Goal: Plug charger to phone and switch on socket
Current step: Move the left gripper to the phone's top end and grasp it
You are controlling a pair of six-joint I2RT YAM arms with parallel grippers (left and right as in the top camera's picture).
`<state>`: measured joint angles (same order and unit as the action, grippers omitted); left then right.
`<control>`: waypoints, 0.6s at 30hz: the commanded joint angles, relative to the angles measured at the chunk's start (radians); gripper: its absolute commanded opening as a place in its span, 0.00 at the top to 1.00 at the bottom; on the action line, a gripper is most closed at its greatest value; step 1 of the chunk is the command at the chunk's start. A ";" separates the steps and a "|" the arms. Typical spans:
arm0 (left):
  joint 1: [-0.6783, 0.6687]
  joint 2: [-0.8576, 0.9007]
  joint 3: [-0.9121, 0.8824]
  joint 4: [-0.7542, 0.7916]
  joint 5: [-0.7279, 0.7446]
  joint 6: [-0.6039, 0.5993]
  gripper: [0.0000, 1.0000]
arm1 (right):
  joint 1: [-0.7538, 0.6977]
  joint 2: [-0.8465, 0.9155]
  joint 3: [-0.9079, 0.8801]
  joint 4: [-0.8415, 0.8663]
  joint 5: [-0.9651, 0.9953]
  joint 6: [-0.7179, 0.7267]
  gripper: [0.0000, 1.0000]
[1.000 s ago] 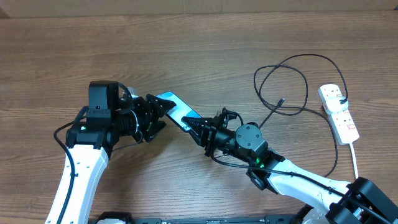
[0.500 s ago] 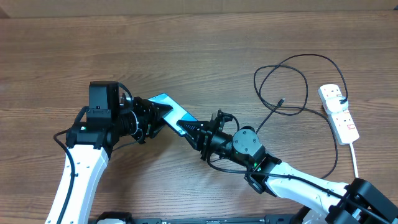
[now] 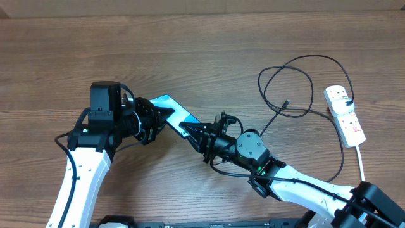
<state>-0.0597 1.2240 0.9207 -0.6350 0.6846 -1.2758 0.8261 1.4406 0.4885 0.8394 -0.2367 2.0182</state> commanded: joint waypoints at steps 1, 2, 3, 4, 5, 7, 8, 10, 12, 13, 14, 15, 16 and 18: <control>-0.007 -0.008 -0.006 0.002 -0.004 -0.034 0.95 | 0.006 -0.018 0.008 0.010 -0.003 0.001 0.94; -0.007 -0.008 -0.006 0.003 -0.004 -0.034 0.96 | 0.006 -0.018 0.008 0.006 -0.003 0.001 0.91; -0.007 -0.008 -0.006 0.008 -0.005 -0.033 0.96 | 0.006 -0.018 0.008 -0.003 -0.003 0.001 0.85; -0.007 -0.008 -0.006 0.013 -0.006 -0.033 0.96 | 0.006 -0.018 0.008 -0.014 -0.004 0.001 0.80; -0.007 -0.008 -0.006 0.016 -0.010 -0.033 0.95 | 0.006 -0.018 0.008 -0.026 -0.010 0.001 0.77; -0.007 -0.008 -0.006 0.017 -0.032 -0.028 0.95 | 0.006 -0.018 0.008 -0.043 -0.023 -0.006 0.73; -0.007 -0.008 -0.006 0.017 -0.051 -0.016 0.96 | 0.006 -0.018 0.008 -0.053 -0.031 -0.011 0.70; -0.006 -0.008 -0.006 0.024 -0.116 0.033 0.96 | 0.006 -0.018 0.008 -0.091 -0.043 -0.018 0.64; -0.006 -0.008 -0.006 0.034 -0.226 0.140 0.95 | 0.006 -0.018 0.008 -0.139 -0.044 -0.145 0.58; -0.006 -0.008 -0.006 0.035 -0.282 0.204 0.96 | 0.003 -0.018 0.008 -0.159 -0.037 -0.228 0.58; -0.006 -0.008 -0.006 0.032 -0.343 0.285 0.96 | 0.000 -0.018 0.008 -0.185 -0.016 -0.336 0.58; -0.006 -0.008 -0.006 0.029 -0.378 0.359 0.95 | -0.004 -0.018 0.008 -0.208 0.008 -0.436 0.57; -0.006 -0.008 -0.006 0.024 -0.389 0.414 0.96 | -0.010 -0.018 0.008 -0.228 0.032 -0.523 0.52; -0.006 -0.008 -0.006 0.003 -0.373 0.508 0.96 | -0.034 -0.019 0.009 -0.302 0.096 -0.697 0.41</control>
<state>-0.0658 1.2243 0.9127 -0.6220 0.4004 -1.0164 0.8223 1.4384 0.4911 0.5865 -0.2306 1.6764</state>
